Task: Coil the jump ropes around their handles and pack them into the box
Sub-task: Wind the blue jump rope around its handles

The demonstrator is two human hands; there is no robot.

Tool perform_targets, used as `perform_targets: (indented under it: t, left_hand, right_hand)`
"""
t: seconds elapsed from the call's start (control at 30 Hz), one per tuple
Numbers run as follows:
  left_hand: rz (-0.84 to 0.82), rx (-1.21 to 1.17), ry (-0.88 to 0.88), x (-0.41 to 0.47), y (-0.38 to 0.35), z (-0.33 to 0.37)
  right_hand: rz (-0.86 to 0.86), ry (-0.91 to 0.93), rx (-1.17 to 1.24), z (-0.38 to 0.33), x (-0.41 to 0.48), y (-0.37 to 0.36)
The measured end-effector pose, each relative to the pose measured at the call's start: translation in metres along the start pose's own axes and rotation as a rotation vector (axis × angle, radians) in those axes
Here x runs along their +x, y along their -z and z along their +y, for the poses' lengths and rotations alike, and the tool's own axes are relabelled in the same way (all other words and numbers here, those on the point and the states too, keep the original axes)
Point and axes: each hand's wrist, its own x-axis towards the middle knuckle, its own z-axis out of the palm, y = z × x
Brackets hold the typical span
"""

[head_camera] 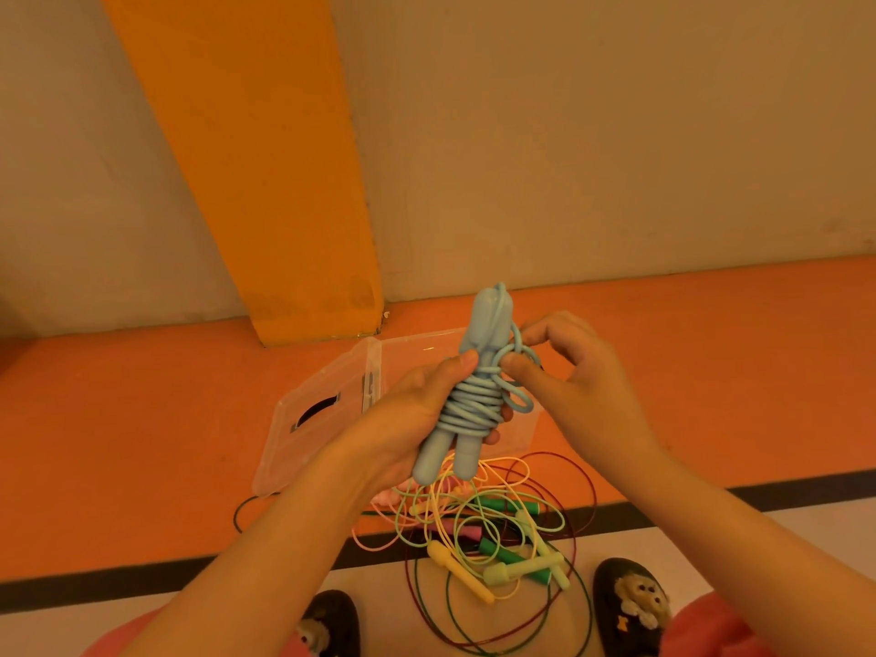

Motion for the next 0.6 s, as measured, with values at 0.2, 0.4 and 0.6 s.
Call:
perform_targets:
  t: [0.2,0.4,0.6]
  left_hand:
    - [-0.034,0.038,-0.02,-0.001,0.003,0.0]
    - [0.033,0.035,-0.023,0.0,-0.001,-0.014]
    - [0.188,0.163,-0.157,0.003,0.003,-0.019]
  right_hand:
    - [0.126,0.038,0.059,0.001,-0.005,-0.003]
    - [0.172,0.278,-0.118,0.0,0.001,-0.003]
    - [0.162,0.324,-0.216,0.005,0.005,-0.004]
